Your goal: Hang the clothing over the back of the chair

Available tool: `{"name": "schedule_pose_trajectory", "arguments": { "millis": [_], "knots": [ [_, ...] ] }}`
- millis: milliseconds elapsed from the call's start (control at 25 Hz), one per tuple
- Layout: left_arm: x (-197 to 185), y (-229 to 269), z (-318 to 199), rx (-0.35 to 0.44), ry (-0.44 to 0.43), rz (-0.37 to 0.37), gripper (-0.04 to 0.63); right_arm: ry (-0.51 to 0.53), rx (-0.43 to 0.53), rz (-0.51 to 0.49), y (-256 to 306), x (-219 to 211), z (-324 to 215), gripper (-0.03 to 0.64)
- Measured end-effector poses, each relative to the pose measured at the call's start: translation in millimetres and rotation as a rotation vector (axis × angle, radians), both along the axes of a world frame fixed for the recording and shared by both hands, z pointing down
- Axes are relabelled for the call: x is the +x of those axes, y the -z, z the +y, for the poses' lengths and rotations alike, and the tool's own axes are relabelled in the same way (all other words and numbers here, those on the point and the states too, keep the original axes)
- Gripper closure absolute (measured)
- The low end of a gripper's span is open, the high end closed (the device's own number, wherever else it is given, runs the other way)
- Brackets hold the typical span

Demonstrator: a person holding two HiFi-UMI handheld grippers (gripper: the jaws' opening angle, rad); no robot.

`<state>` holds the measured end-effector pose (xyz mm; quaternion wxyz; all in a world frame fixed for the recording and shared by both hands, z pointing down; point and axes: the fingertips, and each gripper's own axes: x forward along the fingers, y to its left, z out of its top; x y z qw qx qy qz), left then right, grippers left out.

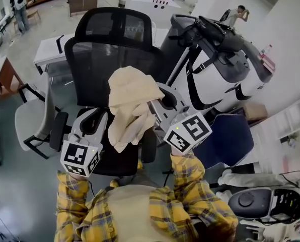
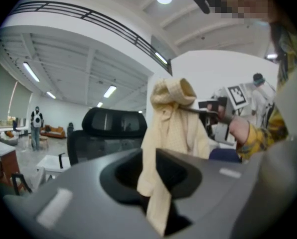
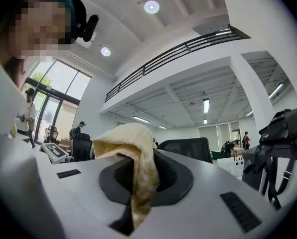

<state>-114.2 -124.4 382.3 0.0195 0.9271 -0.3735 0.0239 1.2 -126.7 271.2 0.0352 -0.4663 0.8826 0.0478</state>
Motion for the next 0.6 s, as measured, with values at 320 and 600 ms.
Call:
{"name": "schedule_pose_trajectory", "arguments": {
  "millis": [320, 600],
  "knots": [
    [41.0, 10.0, -47.2, 0.003, 0.053, 0.004, 0.525, 0.105, 0.014, 0.002, 13.8, 27.7, -41.4, 0.586],
    [64.5, 12.1, -68.6, 0.003, 0.08, 0.002, 0.525, 0.165, 0.045, 0.015, 28.6, 43.2, -62.8, 0.586]
  ]
}}
